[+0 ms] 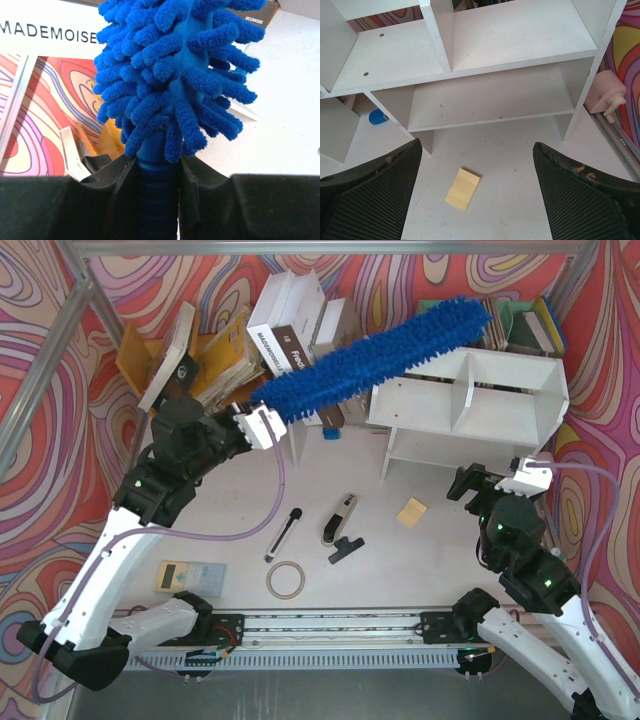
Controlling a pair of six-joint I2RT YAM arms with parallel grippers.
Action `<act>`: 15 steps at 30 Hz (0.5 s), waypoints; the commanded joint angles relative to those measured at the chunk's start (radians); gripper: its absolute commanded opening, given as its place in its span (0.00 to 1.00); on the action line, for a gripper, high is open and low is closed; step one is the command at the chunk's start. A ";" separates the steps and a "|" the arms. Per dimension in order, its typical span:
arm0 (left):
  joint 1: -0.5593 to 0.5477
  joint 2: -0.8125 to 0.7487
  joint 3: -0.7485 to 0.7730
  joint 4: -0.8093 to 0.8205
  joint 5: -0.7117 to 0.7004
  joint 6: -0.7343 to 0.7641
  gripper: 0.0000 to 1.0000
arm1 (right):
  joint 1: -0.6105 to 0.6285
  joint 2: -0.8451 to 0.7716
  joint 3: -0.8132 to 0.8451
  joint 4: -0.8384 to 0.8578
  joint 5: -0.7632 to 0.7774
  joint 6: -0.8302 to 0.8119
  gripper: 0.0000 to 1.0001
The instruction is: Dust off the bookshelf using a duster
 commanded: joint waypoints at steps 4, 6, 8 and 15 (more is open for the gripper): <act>0.010 -0.026 -0.050 0.050 0.022 -0.016 0.00 | -0.003 -0.011 -0.005 0.027 0.015 -0.011 0.81; 0.011 -0.038 -0.109 0.082 0.029 -0.040 0.00 | -0.003 -0.013 -0.007 0.026 0.015 -0.011 0.82; 0.007 -0.048 -0.172 0.114 0.044 -0.086 0.00 | -0.002 -0.014 -0.007 0.027 0.014 -0.012 0.81; -0.043 -0.067 -0.386 0.241 0.021 -0.157 0.00 | -0.002 -0.011 -0.007 0.027 0.013 -0.012 0.82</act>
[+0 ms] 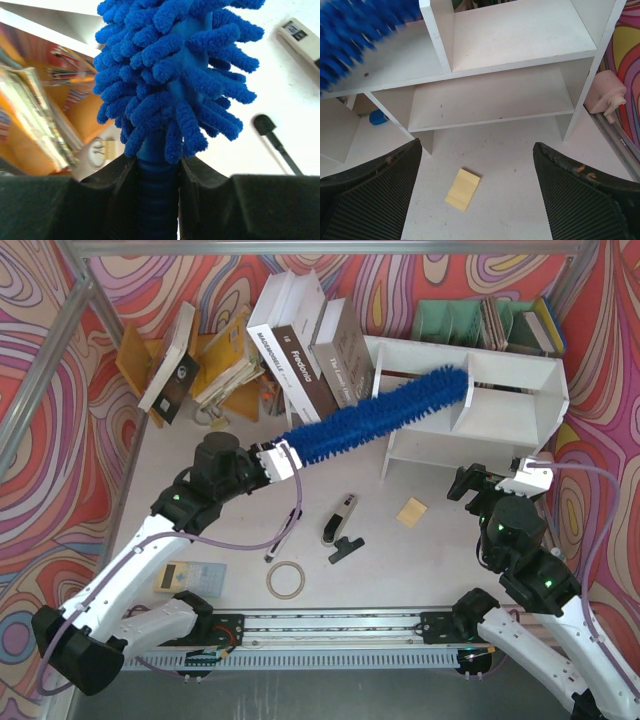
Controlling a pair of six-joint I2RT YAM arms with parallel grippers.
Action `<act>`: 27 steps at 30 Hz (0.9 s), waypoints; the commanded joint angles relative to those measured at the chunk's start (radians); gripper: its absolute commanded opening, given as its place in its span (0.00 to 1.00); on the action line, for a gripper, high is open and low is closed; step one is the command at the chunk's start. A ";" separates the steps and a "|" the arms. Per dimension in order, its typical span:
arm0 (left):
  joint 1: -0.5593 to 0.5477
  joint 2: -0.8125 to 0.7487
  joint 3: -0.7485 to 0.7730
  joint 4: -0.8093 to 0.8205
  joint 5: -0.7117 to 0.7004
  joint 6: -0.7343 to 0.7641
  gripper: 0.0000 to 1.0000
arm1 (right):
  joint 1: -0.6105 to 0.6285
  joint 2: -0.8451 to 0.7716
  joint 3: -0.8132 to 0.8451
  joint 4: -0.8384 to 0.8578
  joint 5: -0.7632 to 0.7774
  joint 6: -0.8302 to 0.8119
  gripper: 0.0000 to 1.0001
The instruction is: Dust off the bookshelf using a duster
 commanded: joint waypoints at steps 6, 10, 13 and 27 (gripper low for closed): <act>-0.025 -0.034 -0.027 0.146 -0.042 -0.067 0.00 | -0.002 -0.004 -0.005 0.025 0.012 -0.011 0.82; -0.024 -0.058 0.034 0.161 -0.076 -0.042 0.00 | -0.003 -0.010 -0.007 0.025 0.012 -0.011 0.82; -0.024 -0.065 0.085 0.165 -0.105 -0.030 0.00 | -0.003 -0.011 -0.007 0.025 0.013 -0.012 0.82; -0.027 -0.211 0.040 0.333 -0.189 -0.343 0.00 | -0.003 -0.011 -0.007 0.023 0.006 -0.010 0.82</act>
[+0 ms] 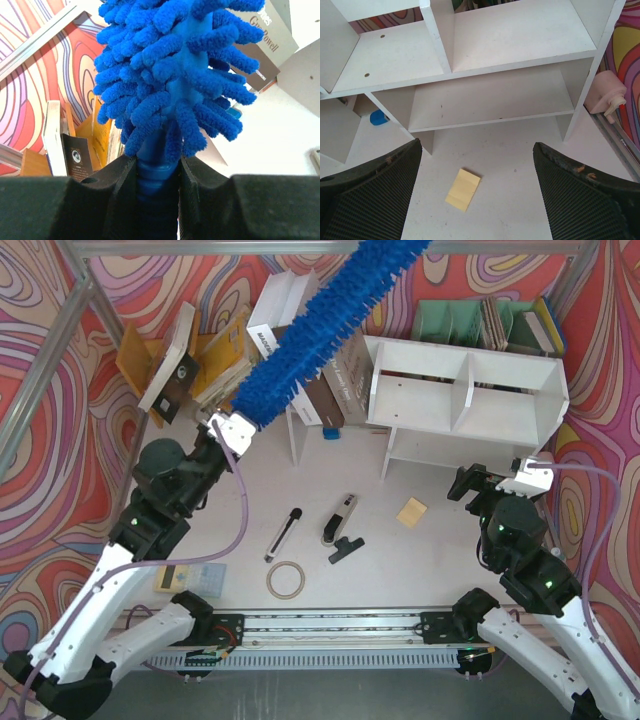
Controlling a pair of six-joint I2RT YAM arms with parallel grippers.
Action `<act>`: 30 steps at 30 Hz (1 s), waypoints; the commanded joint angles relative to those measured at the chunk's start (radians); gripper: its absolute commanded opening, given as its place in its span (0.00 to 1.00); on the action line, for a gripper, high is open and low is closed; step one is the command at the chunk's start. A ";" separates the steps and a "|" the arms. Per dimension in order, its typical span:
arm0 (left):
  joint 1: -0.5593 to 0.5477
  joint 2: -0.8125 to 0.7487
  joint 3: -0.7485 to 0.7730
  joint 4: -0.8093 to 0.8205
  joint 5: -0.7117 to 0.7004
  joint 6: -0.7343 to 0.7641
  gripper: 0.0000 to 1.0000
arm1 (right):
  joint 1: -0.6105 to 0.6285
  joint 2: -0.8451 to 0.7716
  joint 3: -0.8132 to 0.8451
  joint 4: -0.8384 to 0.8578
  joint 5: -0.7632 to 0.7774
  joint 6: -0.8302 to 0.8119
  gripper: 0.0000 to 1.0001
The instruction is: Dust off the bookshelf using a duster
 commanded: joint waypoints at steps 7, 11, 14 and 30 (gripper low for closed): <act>0.000 -0.010 -0.023 0.119 -0.031 -0.036 0.00 | -0.002 -0.002 -0.005 0.020 0.004 -0.007 0.82; 0.009 0.044 -0.028 0.113 -0.014 -0.039 0.00 | -0.003 -0.012 -0.006 0.019 0.010 -0.007 0.82; 0.016 0.069 -0.042 0.126 0.002 -0.044 0.00 | -0.002 -0.014 -0.006 0.019 0.011 -0.008 0.82; -0.071 0.055 0.002 0.056 0.026 -0.048 0.00 | -0.003 0.000 -0.008 0.026 0.007 -0.011 0.82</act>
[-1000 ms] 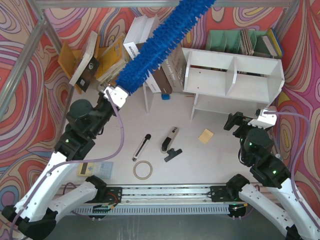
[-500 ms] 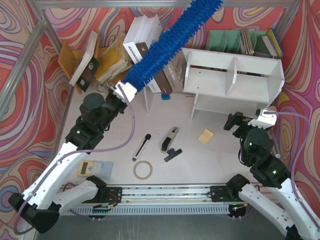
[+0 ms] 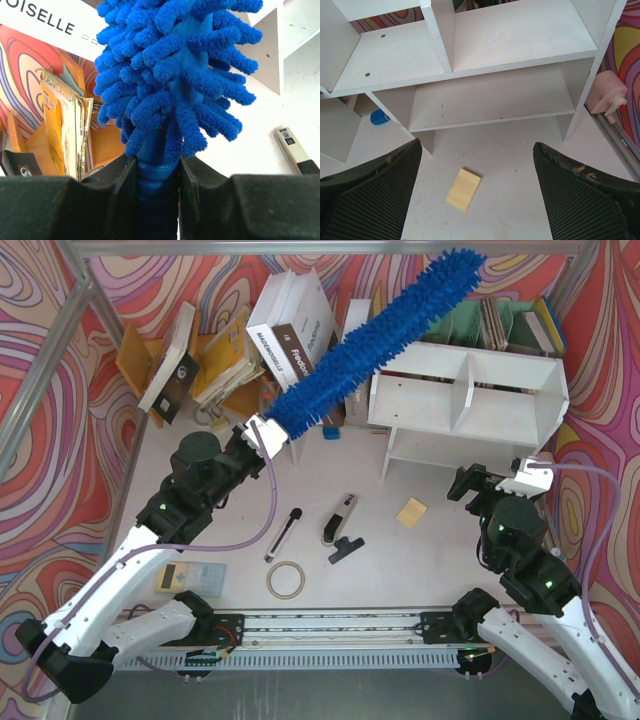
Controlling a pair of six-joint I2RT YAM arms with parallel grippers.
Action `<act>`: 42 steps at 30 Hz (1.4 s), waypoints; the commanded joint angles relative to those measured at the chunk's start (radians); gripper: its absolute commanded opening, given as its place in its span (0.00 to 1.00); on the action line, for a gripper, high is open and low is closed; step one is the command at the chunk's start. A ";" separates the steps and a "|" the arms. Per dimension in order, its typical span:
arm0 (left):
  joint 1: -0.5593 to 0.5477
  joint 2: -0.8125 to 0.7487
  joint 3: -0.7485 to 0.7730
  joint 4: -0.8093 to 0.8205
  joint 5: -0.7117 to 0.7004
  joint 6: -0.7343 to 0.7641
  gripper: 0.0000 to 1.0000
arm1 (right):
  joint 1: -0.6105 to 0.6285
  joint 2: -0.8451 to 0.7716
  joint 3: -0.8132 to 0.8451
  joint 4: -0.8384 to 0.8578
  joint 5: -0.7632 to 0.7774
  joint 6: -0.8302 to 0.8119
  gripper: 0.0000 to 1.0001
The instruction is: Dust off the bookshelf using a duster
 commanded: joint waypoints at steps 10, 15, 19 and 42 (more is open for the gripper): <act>0.001 0.012 0.220 -0.100 -0.151 -0.063 0.00 | -0.002 -0.004 -0.007 0.025 0.008 -0.011 0.82; 0.001 -0.008 0.251 -0.113 -0.193 -0.089 0.00 | -0.003 -0.003 -0.007 0.027 0.003 -0.011 0.82; 0.005 -0.011 0.231 -0.107 -0.203 -0.061 0.00 | -0.003 -0.006 -0.007 0.025 0.000 -0.010 0.82; 0.096 0.038 0.025 -0.019 0.012 -0.172 0.00 | -0.003 -0.013 -0.010 0.025 0.008 -0.012 0.82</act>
